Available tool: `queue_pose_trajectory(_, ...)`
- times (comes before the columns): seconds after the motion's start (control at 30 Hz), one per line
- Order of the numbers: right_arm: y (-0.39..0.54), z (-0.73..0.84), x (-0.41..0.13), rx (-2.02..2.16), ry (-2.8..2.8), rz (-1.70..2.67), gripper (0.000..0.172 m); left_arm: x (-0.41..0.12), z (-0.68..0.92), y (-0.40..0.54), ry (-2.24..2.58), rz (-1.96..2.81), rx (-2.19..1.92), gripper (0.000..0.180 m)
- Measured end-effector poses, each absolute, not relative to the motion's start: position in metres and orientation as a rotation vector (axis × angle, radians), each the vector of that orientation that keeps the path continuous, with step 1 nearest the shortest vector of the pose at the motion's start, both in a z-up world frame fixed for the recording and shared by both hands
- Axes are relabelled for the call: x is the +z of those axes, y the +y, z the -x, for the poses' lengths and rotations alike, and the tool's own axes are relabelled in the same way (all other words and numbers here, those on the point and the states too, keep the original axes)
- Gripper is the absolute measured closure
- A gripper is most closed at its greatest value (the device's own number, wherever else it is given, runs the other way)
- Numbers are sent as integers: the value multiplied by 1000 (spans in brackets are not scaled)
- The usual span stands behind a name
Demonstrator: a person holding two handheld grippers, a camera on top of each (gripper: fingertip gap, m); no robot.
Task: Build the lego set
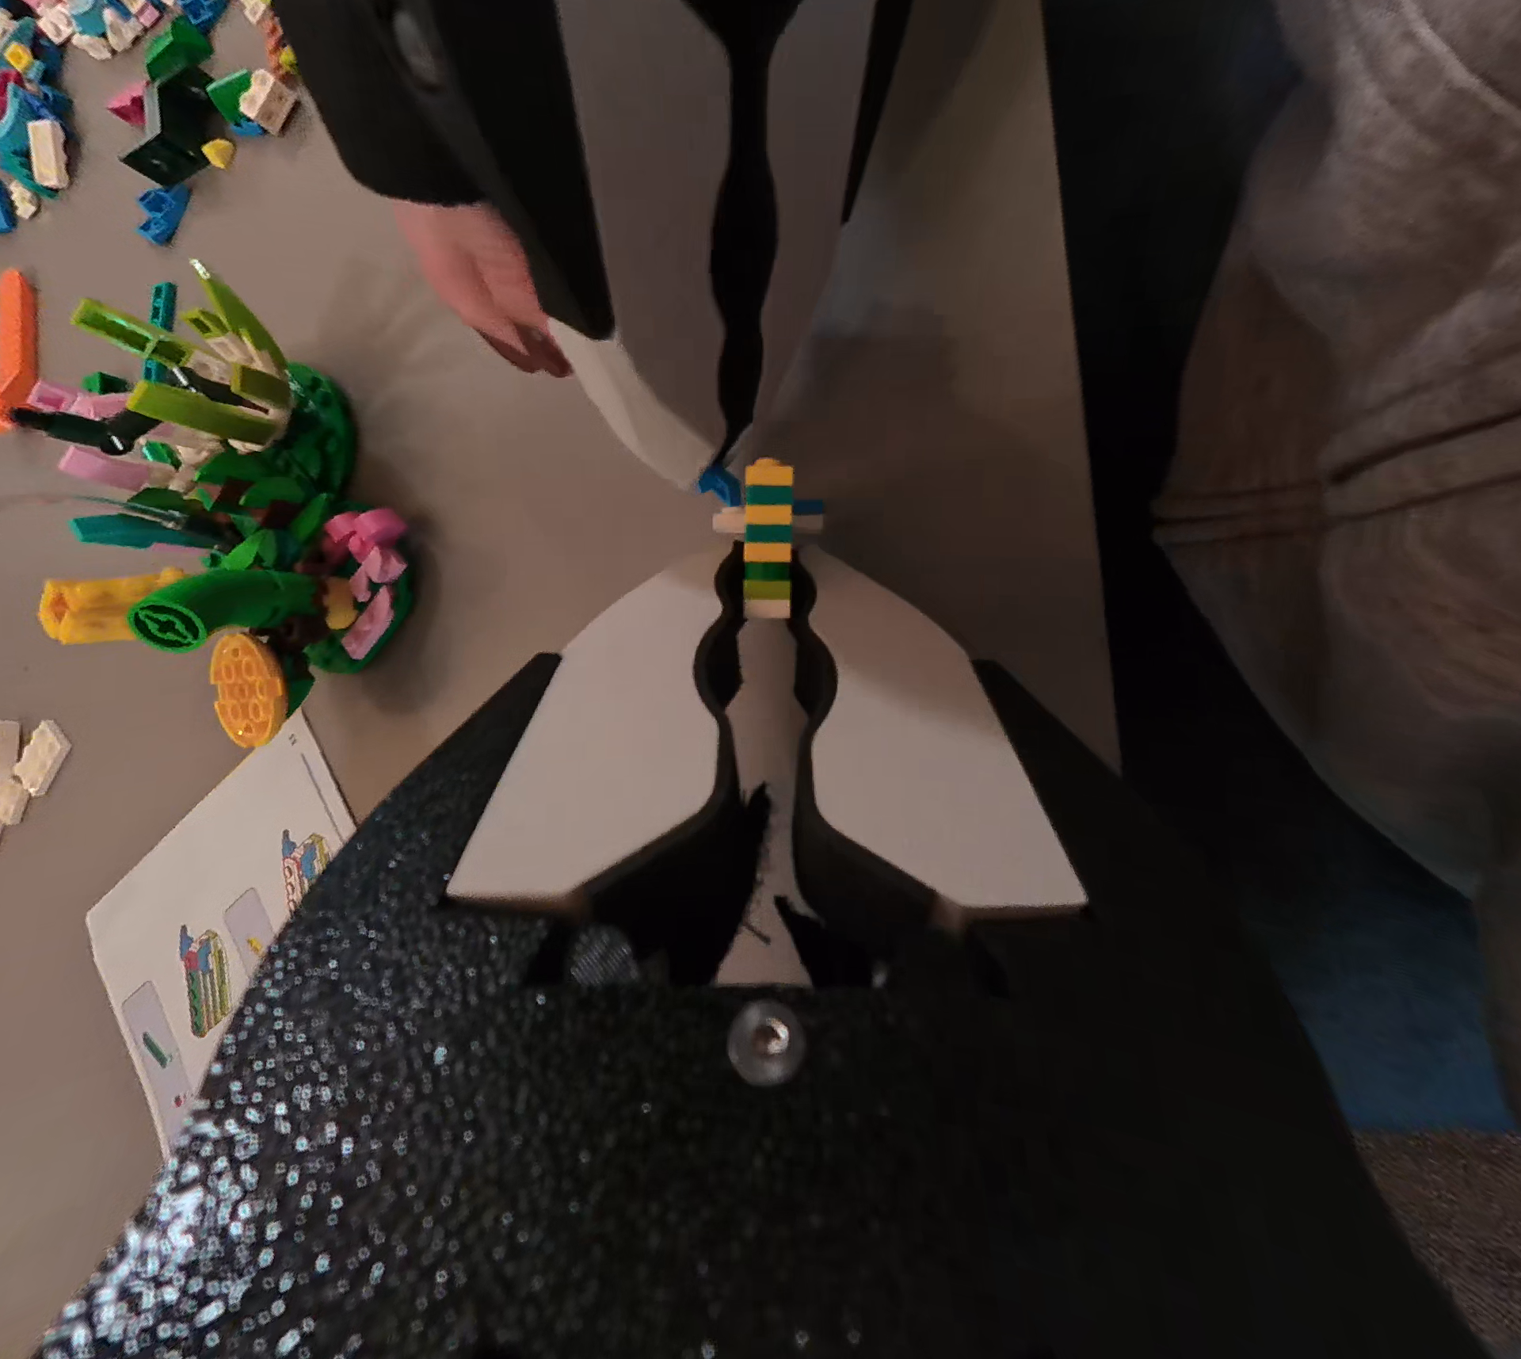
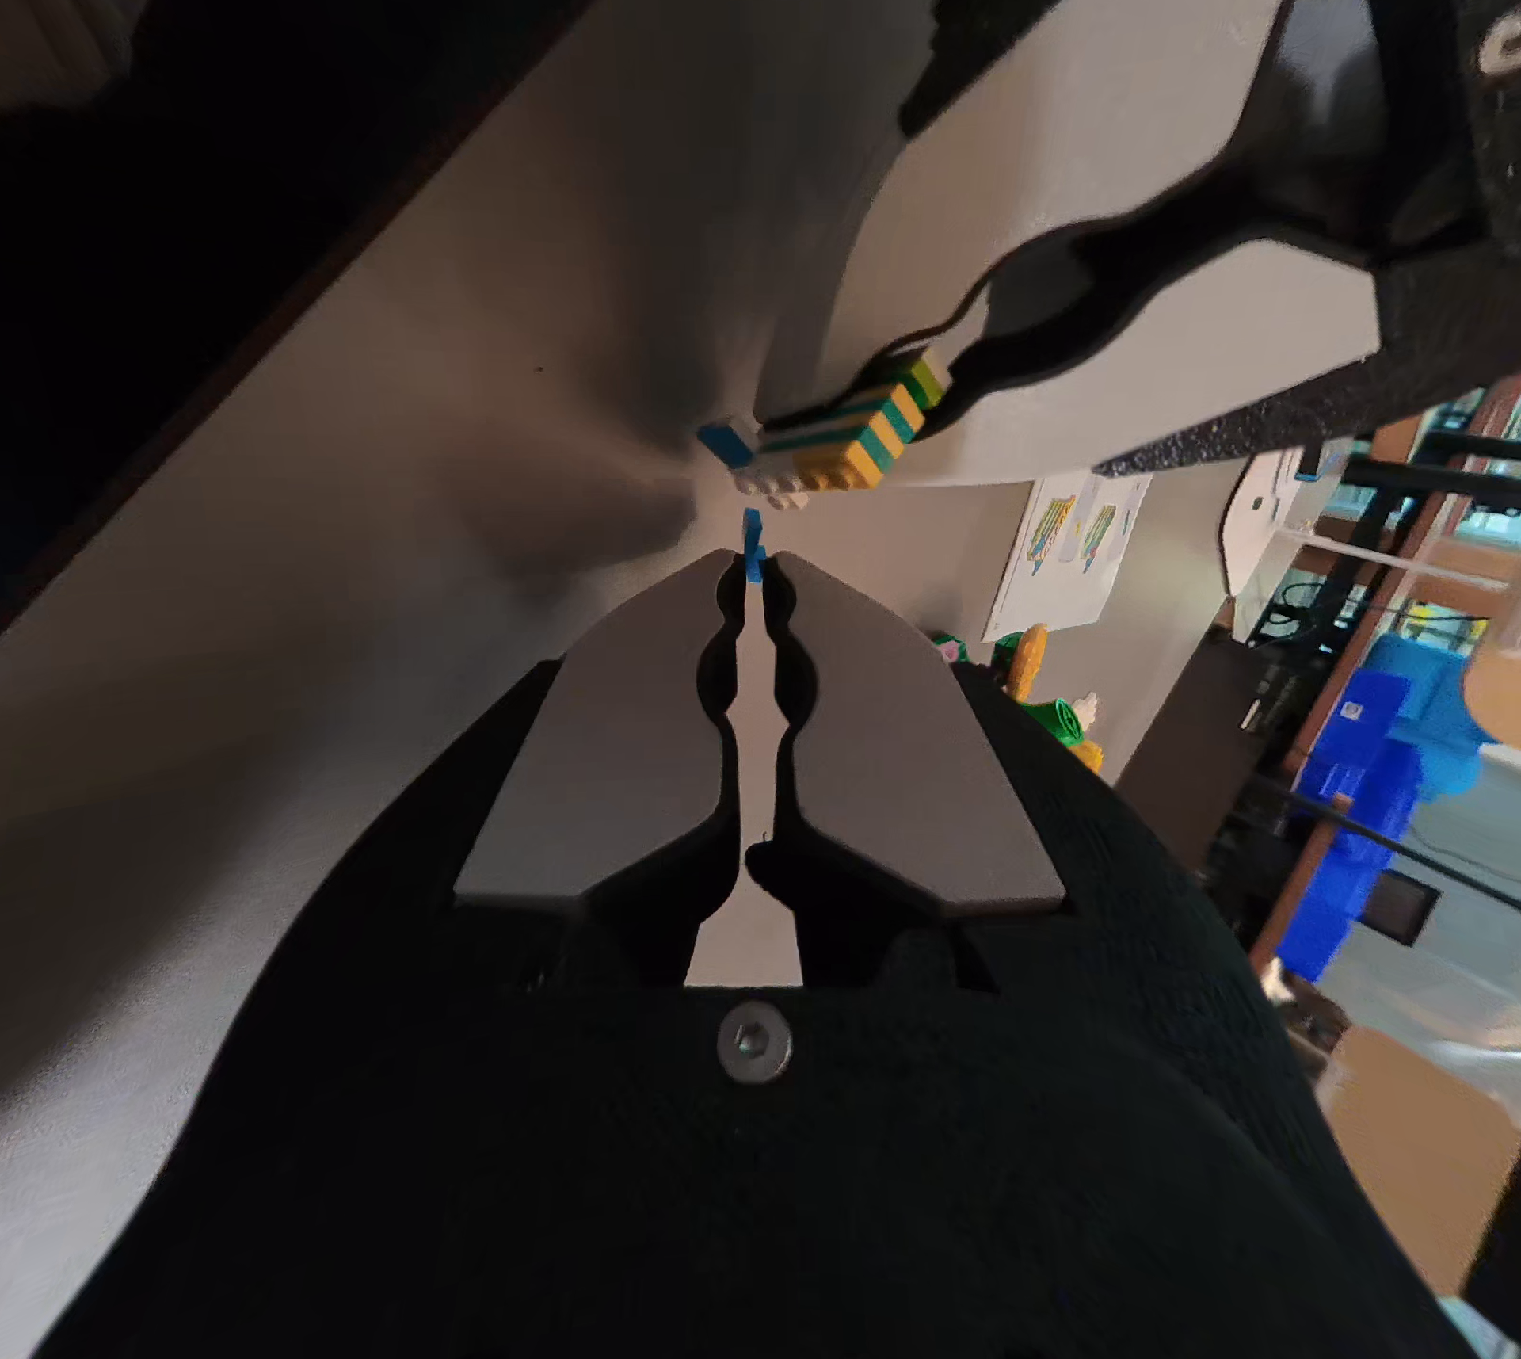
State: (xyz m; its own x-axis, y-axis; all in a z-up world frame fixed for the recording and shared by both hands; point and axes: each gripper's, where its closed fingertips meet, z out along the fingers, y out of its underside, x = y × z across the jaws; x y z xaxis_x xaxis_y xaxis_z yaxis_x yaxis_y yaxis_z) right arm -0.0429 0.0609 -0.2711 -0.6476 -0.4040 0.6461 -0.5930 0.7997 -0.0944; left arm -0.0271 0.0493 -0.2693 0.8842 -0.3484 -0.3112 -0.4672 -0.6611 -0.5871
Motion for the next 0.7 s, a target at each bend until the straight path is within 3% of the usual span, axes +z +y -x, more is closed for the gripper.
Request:
queue_pose_trajectory(0.03,60,42,-271,385,-2352,-761,169,-270,28,49,579,2363,227,172)
queue_pose_trajectory(0.33,58,39,-271,390,-2368,-875,169,-272,22,53,620,2394,166,172)
queue_pose_trajectory(0.7,54,16,-273,773,-2645,-759,169,-270,5,42,874,2520,-478,172)
